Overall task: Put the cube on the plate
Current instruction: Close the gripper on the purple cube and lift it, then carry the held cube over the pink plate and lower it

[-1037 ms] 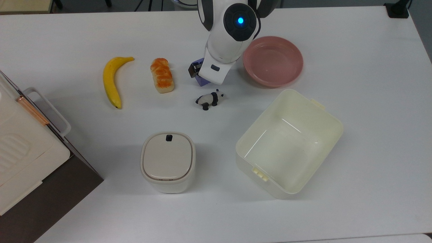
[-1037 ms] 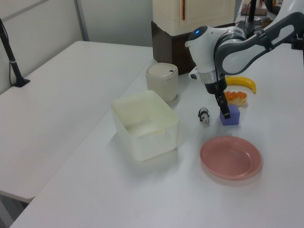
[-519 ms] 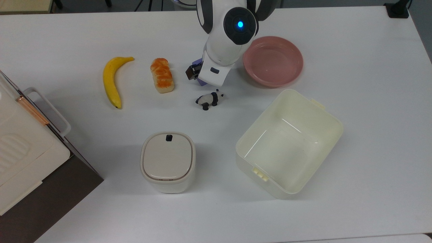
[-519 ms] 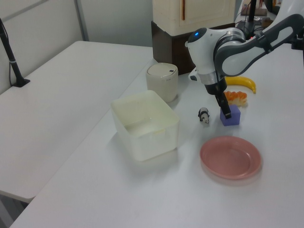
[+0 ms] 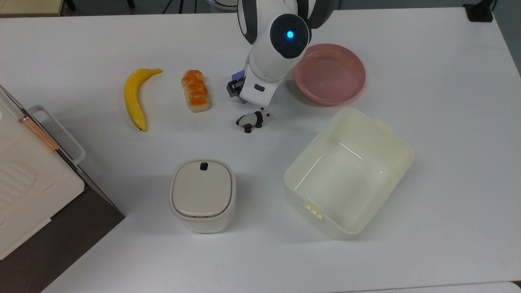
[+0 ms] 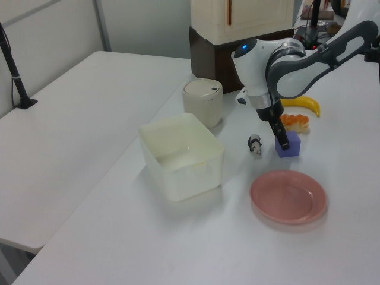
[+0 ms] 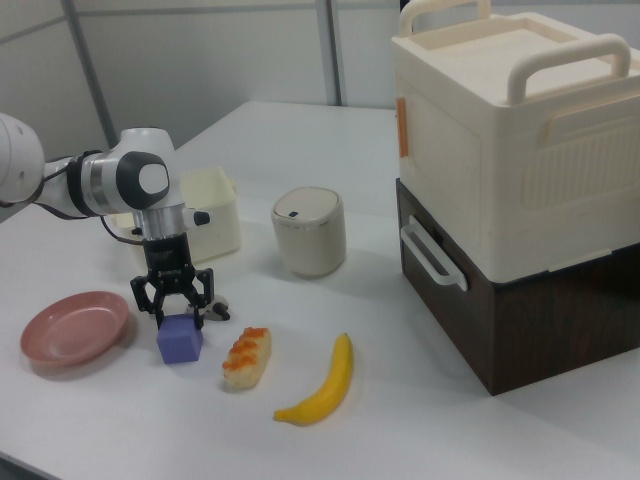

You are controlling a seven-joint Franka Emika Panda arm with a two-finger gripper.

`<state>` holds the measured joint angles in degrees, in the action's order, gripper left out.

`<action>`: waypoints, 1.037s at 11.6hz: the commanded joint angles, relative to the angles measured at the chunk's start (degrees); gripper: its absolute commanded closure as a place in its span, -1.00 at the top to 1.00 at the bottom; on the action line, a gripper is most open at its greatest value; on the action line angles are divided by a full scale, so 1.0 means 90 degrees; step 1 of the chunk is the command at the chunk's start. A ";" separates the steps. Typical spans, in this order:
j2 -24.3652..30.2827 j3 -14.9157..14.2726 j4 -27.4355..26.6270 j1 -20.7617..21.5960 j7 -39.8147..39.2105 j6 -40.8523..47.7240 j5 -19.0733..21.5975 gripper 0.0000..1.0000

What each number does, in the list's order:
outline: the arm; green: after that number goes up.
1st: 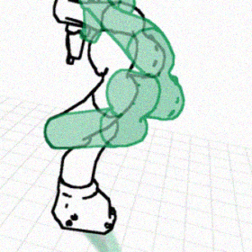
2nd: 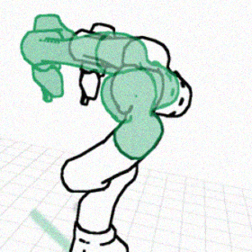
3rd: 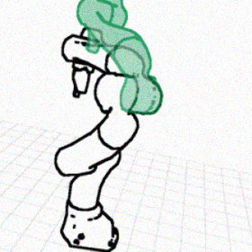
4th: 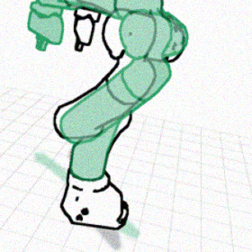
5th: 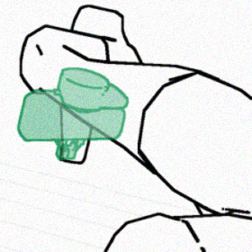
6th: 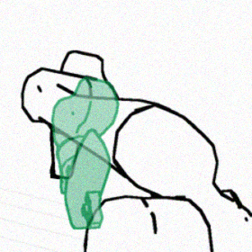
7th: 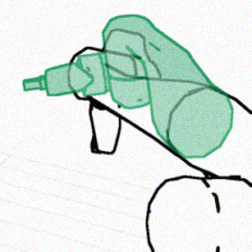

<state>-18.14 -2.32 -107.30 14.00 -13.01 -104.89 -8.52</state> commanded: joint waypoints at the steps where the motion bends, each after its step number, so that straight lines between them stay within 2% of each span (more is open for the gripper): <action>1: 0.0063 -0.0055 0.0018 0.0085 -0.0039 0.0053 -0.0108 -0.14; 5: 0.0267 -0.0016 0.0408 0.0211 0.0108 0.0540 -0.0001 -0.14; 7: 0.0453 0.0130 0.0419 0.0678 0.0806 0.0542 0.0019 -0.13; 9: 0.0454 0.0451 0.0448 0.1031 0.1365 0.0502 0.0019 -0.11; 12: 0.0415 0.0930 0.0438 0.1276 0.1757 0.0473 0.0019 -0.04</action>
<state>-15.02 3.45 -102.71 23.66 -0.58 -101.35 -8.38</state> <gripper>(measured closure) 0.463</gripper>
